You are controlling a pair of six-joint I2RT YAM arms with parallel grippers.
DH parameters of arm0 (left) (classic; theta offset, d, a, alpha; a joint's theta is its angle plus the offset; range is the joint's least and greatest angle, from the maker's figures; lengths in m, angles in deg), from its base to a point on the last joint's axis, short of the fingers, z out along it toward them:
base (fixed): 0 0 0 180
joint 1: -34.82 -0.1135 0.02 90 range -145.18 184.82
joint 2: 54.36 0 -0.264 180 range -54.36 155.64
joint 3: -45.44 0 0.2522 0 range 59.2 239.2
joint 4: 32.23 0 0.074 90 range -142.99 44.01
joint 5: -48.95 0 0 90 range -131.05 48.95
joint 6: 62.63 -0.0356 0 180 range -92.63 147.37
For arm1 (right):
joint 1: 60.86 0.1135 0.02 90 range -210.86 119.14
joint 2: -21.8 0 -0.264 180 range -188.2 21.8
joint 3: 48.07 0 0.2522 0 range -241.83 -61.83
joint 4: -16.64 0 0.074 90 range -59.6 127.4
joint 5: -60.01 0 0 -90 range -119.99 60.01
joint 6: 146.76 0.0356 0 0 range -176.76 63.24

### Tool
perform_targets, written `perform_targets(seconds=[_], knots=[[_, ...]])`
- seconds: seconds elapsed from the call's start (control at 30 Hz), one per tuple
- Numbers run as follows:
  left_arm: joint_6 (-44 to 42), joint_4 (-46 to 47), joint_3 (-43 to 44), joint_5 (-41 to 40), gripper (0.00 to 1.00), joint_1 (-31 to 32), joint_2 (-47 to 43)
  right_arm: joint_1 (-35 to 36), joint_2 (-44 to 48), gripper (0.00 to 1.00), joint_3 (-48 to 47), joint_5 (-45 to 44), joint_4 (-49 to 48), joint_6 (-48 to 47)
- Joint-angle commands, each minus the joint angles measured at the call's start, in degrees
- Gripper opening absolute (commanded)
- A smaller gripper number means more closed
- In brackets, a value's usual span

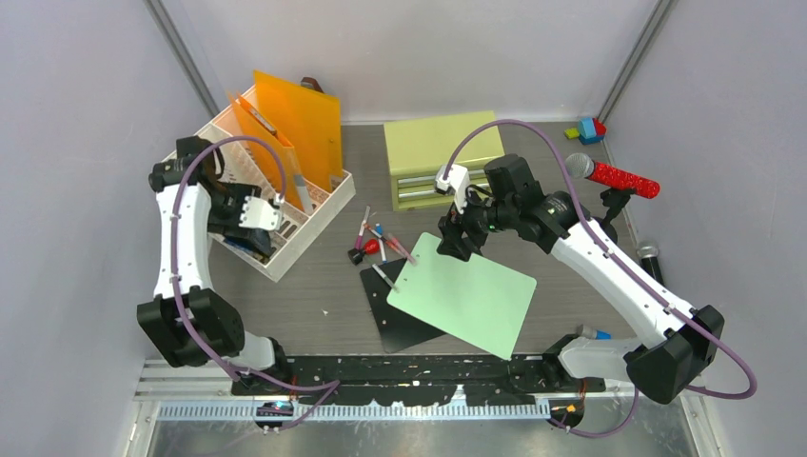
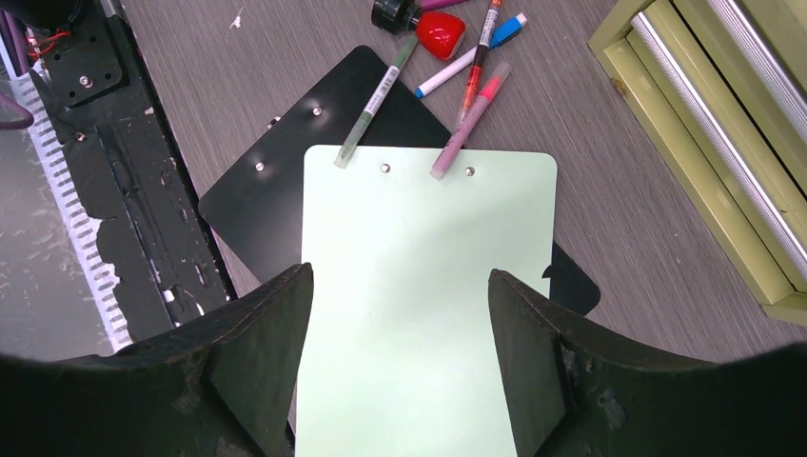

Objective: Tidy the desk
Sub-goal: Place the book in the storage box.

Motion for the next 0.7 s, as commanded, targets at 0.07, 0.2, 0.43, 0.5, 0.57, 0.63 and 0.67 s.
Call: perform_targets(seconds=[0.07, 0.2, 0.43, 0.5, 0.57, 0.63, 0.67], knots=[[3.9, 7.0, 3.3, 1.2, 0.69, -1.6, 0.3, -0.1, 0.6, 0.74, -1.2, -0.5, -1.1, -0.7], [5.3, 8.9, 3.7, 1.8, 0.72, -2.0, -0.5, -0.1, 0.4, 0.74, -1.3, -0.1, -1.3, -0.5], [2.0, 4.4, 1.9, 6.0, 0.70, -2.4, -3.1, -0.1, 0.5, 0.74, -1.1, 0.1, -1.5, -0.7], [-0.5, 6.2, -2.5, 6.5, 0.72, -2.3, -5.5, -0.1, 0.4, 0.74, -1.2, 0.1, -1.4, -0.6], [-1.6, 9.6, -7.0, 6.4, 0.73, -2.3, -7.8, -0.1, 0.1, 0.74, -1.2, 0.4, -1.4, -0.5], [-1.6, 10.6, -8.6, 6.4, 0.70, -2.3, -8.2, -0.1, 0.0, 0.74, -1.2, 0.5, -1.5, -0.4], [-1.1, 10.0, -8.5, 6.4, 0.68, -2.3, -7.8, -0.1, 0.0, 0.74, -1.2, 0.5, -1.5, -0.4]])
